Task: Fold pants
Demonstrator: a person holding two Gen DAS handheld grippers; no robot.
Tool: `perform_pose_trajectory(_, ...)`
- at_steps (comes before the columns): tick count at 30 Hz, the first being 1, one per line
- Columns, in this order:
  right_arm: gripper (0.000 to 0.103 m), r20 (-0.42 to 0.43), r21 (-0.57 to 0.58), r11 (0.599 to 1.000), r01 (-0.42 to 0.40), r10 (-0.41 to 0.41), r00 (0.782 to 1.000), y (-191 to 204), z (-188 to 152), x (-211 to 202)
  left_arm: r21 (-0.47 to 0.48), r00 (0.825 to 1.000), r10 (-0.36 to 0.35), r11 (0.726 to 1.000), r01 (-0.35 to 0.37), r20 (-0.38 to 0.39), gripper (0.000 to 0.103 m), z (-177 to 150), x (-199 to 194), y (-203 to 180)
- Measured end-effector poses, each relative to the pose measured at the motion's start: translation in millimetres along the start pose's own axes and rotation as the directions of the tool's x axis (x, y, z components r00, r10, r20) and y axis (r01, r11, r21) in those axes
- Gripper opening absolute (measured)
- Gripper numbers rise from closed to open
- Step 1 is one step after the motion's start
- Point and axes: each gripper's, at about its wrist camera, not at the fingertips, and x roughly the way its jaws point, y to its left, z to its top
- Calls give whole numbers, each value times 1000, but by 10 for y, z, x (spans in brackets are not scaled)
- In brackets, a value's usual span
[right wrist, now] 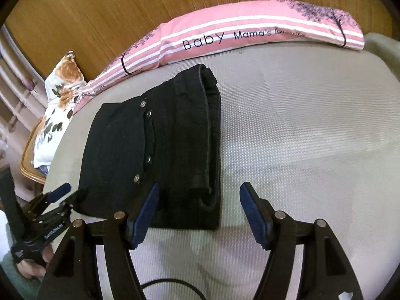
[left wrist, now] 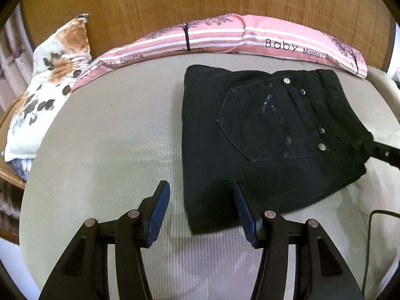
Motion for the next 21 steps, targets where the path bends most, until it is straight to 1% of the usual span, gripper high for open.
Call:
perform_pose_trajectory(3, 65, 26, -24, 1000, 19, -18, 1000, 91, -92, -131, -22, 1000, -5, 1000, 5, -2, 54, -56, -110, -1)
perform_pose_trajectory(6, 77, 72, -56, 997, 54, -50, 996, 238, -185, -287, -29, 1000, 3, 1000, -3, 2, 58, -122, -210, -24)
perform_pose_trajectory(10, 84, 123, -115, 988, 101, -87, 989, 439, -276, -434, -26, 1000, 16, 1000, -16, 9, 60, -227, -322, -66)
perform_pose_trajectory(15, 93, 185, -170, 974, 152, -121, 975, 650, -368, -576, -47, 999, 30, 998, -29, 16, 61, -314, -454, -77)
perform_pose_trajectory(18, 95, 197, -192, 967, 169, -131, 972, 739, -422, -608, -66, 999, 40, 997, -38, 29, 62, -345, -526, -63)
perform_pose_trajectory(21, 97, 188, -193, 965, 176, -140, 972, 799, -482, -606, -74, 998, 58, 996, -55, 40, 62, -378, -591, -59)
